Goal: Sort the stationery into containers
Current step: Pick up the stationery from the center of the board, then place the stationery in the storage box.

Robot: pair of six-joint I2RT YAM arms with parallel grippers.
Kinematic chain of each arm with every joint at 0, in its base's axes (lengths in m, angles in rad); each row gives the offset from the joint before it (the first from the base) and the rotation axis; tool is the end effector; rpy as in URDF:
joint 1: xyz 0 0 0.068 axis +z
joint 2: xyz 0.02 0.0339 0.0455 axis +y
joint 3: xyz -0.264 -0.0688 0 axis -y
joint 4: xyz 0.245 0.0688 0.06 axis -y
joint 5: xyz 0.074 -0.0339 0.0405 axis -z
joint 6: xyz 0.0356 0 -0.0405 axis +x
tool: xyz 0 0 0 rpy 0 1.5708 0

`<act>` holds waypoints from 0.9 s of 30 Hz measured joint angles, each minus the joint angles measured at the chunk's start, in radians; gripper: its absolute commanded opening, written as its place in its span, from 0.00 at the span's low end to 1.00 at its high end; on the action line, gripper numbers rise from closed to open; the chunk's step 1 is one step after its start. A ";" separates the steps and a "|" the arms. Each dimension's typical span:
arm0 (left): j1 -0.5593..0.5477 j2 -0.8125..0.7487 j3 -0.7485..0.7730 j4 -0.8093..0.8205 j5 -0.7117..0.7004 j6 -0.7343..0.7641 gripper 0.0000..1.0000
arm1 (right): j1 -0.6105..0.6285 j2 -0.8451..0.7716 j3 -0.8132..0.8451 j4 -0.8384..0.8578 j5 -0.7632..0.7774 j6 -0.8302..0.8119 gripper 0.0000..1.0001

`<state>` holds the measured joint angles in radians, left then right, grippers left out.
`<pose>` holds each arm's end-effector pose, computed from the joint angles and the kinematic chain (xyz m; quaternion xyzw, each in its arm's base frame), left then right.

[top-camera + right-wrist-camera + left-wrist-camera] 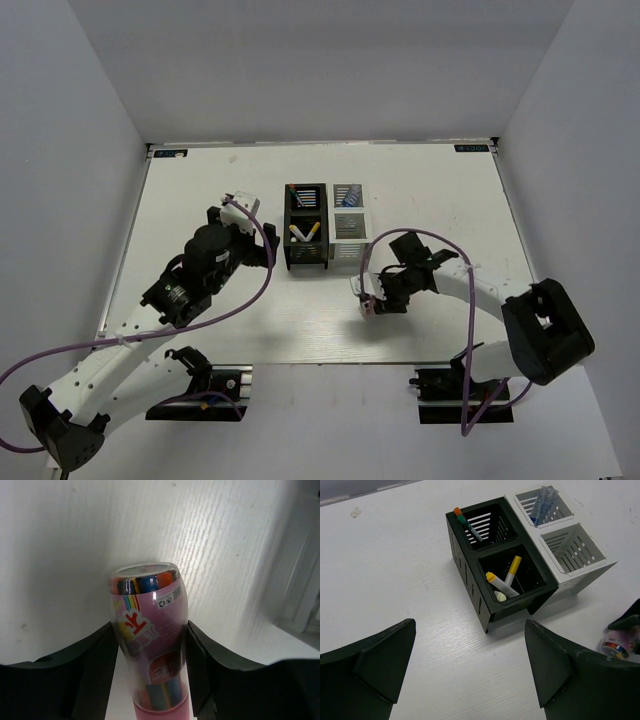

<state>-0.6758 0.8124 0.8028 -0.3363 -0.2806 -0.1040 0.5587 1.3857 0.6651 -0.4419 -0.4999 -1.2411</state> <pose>0.1511 -0.1085 0.3261 0.1514 0.8000 -0.1105 0.5700 0.1918 0.1400 0.1598 -0.7743 0.5506 0.1625 0.2662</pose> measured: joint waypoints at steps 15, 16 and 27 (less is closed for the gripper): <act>0.000 -0.014 -0.007 0.000 -0.002 0.009 1.00 | 0.000 -0.341 0.352 -0.055 -0.290 0.275 0.06; 0.000 -0.021 -0.010 0.001 -0.003 0.010 1.00 | -0.001 -0.328 0.346 0.000 -0.296 0.313 0.06; 0.000 -0.042 -0.023 0.000 -0.017 0.010 1.00 | -0.024 0.036 0.341 0.475 -0.395 0.539 0.08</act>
<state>-0.6758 0.7704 0.7803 -0.3359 -0.2974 -0.0937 0.5343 1.4220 1.0058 0.0334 -0.8951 -0.7025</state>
